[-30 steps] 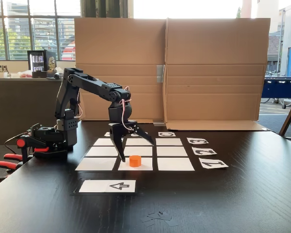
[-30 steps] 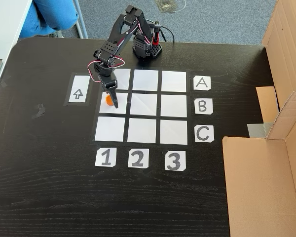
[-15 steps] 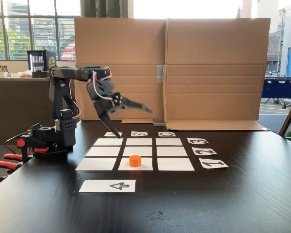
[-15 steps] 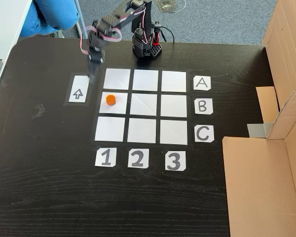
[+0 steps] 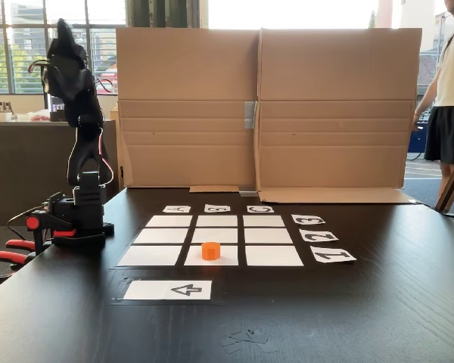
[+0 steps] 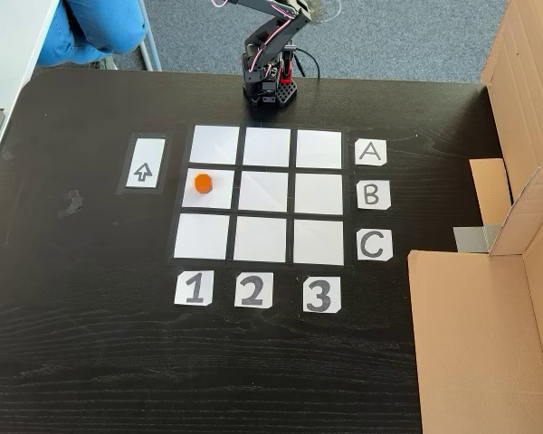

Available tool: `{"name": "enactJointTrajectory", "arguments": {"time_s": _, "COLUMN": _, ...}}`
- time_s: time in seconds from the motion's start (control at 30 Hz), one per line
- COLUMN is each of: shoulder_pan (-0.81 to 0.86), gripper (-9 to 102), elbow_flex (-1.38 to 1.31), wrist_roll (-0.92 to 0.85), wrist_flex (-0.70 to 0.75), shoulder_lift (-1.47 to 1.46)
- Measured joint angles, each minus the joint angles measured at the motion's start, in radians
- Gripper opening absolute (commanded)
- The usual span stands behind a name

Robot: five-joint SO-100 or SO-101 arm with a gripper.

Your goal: Pick up the round, orange token and place it in the grid on square B1.

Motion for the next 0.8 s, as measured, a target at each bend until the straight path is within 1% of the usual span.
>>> {"name": "enactJointTrajectory", "arguments": {"time_s": 0.13, "shoulder_pan": 0.156, "gripper": -1, "elbow_flex": 0.153, "wrist_roll": 0.097, "wrist_flex": -0.003, "shoulder_lift": 0.153}}
{"name": "enactJointTrajectory", "arguments": {"time_s": 0.33, "shoulder_pan": 0.325, "gripper": -1, "elbow_flex": 0.543, "wrist_roll": 0.166, "wrist_flex": -0.003, "shoulder_lift": 0.42}}
{"name": "enactJointTrajectory", "arguments": {"time_s": 0.47, "shoulder_pan": 0.359, "gripper": -1, "elbow_flex": 0.799, "wrist_roll": 0.167, "wrist_flex": -0.003, "shoulder_lift": 0.58}}
{"name": "enactJointTrajectory", "arguments": {"time_s": 0.6, "shoulder_pan": 0.362, "gripper": -1, "elbow_flex": 1.0, "wrist_roll": 0.167, "wrist_flex": 0.009, "shoulder_lift": 0.721}}
{"name": "enactJointTrajectory", "arguments": {"time_s": 0.7, "shoulder_pan": 0.364, "gripper": -1, "elbow_flex": 1.109, "wrist_roll": 0.167, "wrist_flex": 0.035, "shoulder_lift": 0.799}}
{"name": "enactJointTrajectory", "arguments": {"time_s": 0.8, "shoulder_pan": 0.364, "gripper": -1, "elbow_flex": 1.158, "wrist_roll": 0.167, "wrist_flex": 0.043, "shoulder_lift": 0.838}}
